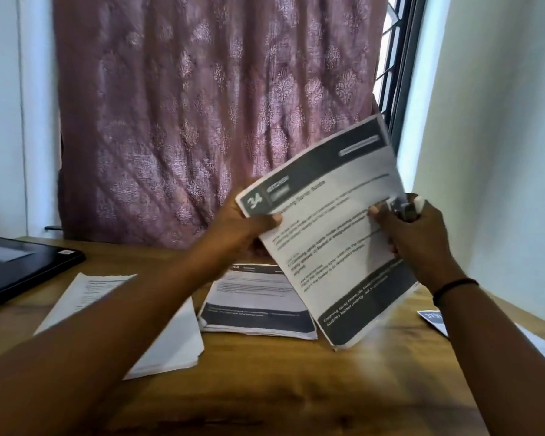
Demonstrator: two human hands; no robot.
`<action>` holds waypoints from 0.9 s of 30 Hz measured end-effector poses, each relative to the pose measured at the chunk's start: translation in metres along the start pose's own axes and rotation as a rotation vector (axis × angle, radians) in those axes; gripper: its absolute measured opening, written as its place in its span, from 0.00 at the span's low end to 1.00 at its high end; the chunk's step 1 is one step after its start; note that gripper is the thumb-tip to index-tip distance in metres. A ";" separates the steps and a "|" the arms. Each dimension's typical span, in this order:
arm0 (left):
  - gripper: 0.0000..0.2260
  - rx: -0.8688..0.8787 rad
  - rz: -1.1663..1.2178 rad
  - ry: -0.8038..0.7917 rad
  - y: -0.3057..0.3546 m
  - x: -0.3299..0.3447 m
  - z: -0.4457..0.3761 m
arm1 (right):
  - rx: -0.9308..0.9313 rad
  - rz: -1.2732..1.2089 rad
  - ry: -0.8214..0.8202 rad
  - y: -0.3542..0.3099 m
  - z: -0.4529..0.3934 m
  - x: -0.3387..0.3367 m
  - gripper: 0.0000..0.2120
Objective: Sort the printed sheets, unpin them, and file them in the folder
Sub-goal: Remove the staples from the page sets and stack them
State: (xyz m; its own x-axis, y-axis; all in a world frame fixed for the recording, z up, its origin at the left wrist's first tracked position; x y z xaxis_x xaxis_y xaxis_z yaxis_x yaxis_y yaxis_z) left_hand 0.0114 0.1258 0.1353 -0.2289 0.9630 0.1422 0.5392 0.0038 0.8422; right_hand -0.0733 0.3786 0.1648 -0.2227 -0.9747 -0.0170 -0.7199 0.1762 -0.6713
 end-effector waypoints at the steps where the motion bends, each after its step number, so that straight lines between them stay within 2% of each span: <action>1: 0.31 0.031 -0.053 -0.025 0.003 -0.011 0.000 | 0.004 0.029 -0.060 0.001 -0.001 0.013 0.09; 3: 0.48 0.071 -0.171 -0.095 0.002 -0.026 0.004 | 0.002 0.078 -0.164 0.005 -0.003 0.041 0.10; 5: 0.54 0.129 -0.282 -0.096 0.000 -0.043 0.006 | -0.021 0.157 -0.258 0.007 -0.007 0.067 0.11; 6: 0.53 0.146 -0.332 -0.086 0.000 -0.052 0.006 | -0.026 0.193 -0.304 0.009 -0.010 0.078 0.11; 8: 0.45 0.063 -0.371 -0.134 -0.010 -0.064 0.005 | -0.025 0.225 -0.395 0.012 -0.014 0.102 0.12; 11: 0.27 -0.226 -0.405 -0.282 -0.055 -0.069 0.013 | -0.035 0.285 -0.542 0.019 -0.013 0.140 0.10; 14: 0.20 -0.469 -0.327 -0.342 -0.108 -0.078 0.020 | -0.076 0.434 -0.645 0.035 -0.006 0.178 0.14; 17: 0.17 -0.611 -0.353 -0.432 -0.146 -0.083 0.030 | -0.143 0.629 -0.576 0.066 0.008 0.204 0.13; 19: 0.16 -0.641 -0.309 -0.428 -0.155 -0.086 0.032 | -0.152 0.602 -0.460 0.077 0.027 0.210 0.12; 23: 0.16 -0.627 -0.175 -0.268 -0.151 -0.101 0.016 | -0.251 0.599 -0.352 0.071 0.046 0.214 0.09; 27: 0.16 -0.524 -0.075 -0.015 -0.135 -0.123 -0.004 | -0.200 0.409 -0.286 0.038 0.050 0.198 0.10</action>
State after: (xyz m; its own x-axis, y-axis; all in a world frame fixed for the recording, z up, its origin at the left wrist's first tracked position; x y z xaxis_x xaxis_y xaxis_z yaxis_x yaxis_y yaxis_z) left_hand -0.0363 0.0061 0.0064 -0.2374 0.9691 0.0675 0.0437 -0.0587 0.9973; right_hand -0.1123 0.1853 0.0988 -0.3433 -0.8147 -0.4674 -0.7293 0.5448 -0.4140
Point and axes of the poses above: each hand's wrist, its own z-axis away from the middle knuckle, its own x-axis out of the palm, y = z × x, the point moved 9 cm from there along -z, towards the middle knuckle, and after that the axes turned 7 degrees about y, right-handed, at the moved point
